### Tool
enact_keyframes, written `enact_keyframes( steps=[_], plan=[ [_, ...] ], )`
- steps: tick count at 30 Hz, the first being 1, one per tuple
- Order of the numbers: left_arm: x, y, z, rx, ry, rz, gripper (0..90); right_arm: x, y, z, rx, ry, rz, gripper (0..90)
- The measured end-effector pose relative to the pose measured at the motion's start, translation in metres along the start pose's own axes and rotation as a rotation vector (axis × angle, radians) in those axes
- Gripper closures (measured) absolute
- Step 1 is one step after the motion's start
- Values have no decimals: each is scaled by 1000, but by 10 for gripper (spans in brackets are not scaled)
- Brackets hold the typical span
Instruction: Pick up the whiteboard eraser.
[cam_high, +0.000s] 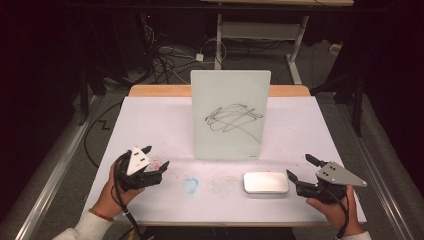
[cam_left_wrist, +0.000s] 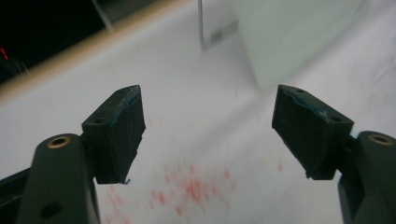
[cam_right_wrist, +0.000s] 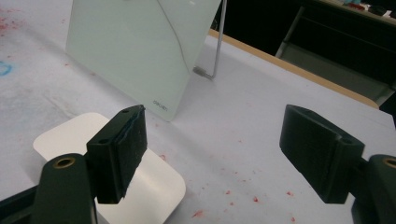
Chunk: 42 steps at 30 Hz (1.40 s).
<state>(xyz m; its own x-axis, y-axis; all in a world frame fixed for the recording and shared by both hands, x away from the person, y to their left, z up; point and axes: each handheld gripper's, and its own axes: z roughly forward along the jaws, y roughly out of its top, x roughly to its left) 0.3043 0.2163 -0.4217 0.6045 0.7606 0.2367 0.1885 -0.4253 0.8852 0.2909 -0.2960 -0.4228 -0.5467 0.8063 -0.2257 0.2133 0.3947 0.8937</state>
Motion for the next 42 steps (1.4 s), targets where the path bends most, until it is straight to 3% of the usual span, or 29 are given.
enact_keyframes(
  steps=[2, 3, 8, 11, 13, 15, 17, 19, 25, 30, 33, 40, 42],
  plan=[
    [-2, -6, -8, -56, -61, 27, 198, 0, -1, -1, 5, 0, 0, 243],
    [-5, -11, -9, -51, -68, 40, 163, 0, -2, -2, 9, -3, -2, 244],
    [-12, -31, -9, 48, -88, 36, 160, -3, -5, -3, 20, 29, 5, 245],
    [-9, -36, -11, 64, -107, 23, 161, -6, -6, -2, 47, 58, -8, 240],
    [-7, -37, -11, 73, -94, 10, 160, -9, -6, -1, 76, 93, -23, 236],
    [-7, -38, -10, 88, -84, 5, 161, -13, -2, -1, 125, 181, -62, 247],
    [-8, -39, -9, 103, -76, 15, 164, -13, 4, 1, 157, 201, -86, 231],
    [-8, -40, -7, 119, -79, 23, 165, -13, 10, 5, 187, 254, -102, 231],
    [-9, -43, -3, 149, -91, 20, 167, -2, 21, 34, 323, 380, -233, 214],
    [-12, -44, -2, 180, -106, 37, 167, 8, 22, 56, 447, 455, -329, 215],
    [-14, -44, -2, 179, -105, 38, 165, 16, 26, 64, 468, 484, -403, 226],
    [-13, -46, -4, 185, -102, 34, 163, 26, 35, 84, 537, 554, -482, 243],
    [-13, -46, -3, 188, -107, 33, 164, 27, 34, 90, 553, 570, -484, 213]
  ],
)
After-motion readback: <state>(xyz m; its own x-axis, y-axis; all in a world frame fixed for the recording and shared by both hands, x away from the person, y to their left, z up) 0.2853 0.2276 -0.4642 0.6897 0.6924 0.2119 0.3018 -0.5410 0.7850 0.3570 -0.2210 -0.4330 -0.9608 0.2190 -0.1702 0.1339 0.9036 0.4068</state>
